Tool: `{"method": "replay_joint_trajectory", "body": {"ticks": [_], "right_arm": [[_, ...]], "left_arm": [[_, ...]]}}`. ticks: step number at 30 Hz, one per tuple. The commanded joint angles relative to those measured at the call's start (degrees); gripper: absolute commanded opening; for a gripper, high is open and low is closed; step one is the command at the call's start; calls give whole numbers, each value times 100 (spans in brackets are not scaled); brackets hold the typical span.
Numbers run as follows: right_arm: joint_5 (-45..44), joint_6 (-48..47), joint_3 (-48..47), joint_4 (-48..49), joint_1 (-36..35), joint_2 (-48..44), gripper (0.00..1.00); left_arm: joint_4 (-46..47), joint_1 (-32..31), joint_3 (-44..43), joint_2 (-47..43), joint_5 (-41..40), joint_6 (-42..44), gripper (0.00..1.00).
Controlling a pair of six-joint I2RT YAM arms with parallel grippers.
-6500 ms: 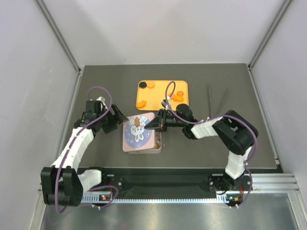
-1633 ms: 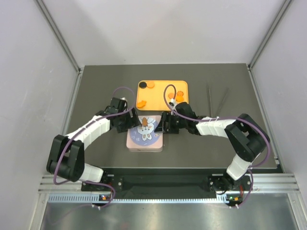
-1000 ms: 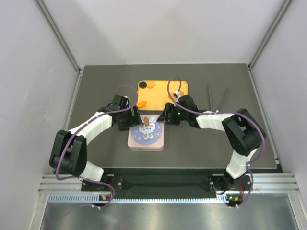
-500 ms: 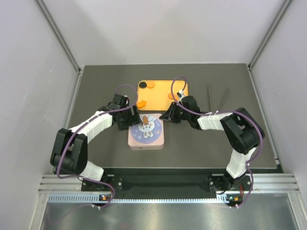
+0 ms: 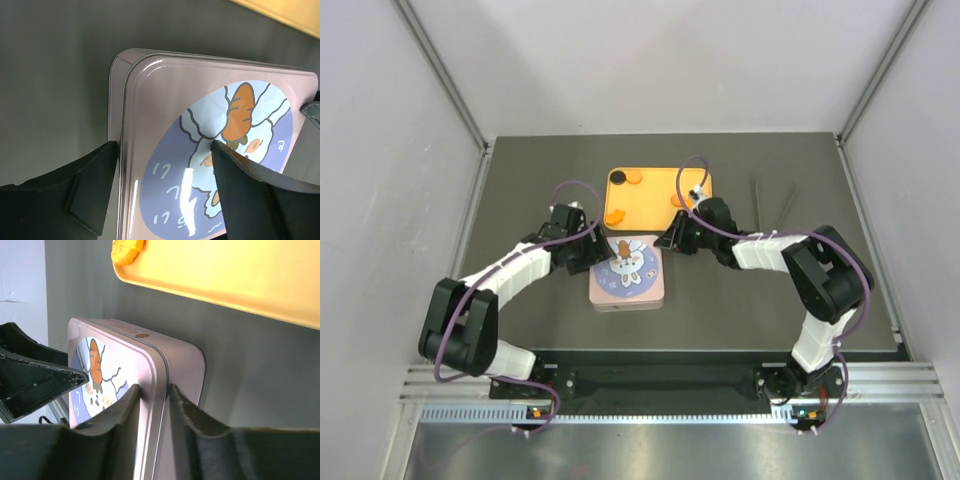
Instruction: Pack the cookies
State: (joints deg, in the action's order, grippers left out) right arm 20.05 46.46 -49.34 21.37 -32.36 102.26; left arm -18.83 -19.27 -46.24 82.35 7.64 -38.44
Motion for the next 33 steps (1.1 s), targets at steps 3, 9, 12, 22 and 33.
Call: {"method": "replay_joint_trajectory", "body": {"ticks": [3, 9, 12, 22, 33], "right_arm": [[-177, -488, -216, -975, -60, -197, 37], [-151, -743, -514, -1345, 45, -478, 59], [-107, -936, -734, -1582, 159, -698, 75], [-116, -1508, -1482, -2725, 827, -2049, 100], [-1082, -1965, -956, -3551, 1320, -4054, 100]], "left_arm": [[283, -130, 607, 203, -25, -305, 76], [20, -130, 196, 1, -175, -42, 73], [-173, -130, -94, -113, -219, 99, 77], [-955, 151, -1194, -833, -1010, 653, 88], [-1009, 213, -1133, -1897, -790, 750, 88]]}}
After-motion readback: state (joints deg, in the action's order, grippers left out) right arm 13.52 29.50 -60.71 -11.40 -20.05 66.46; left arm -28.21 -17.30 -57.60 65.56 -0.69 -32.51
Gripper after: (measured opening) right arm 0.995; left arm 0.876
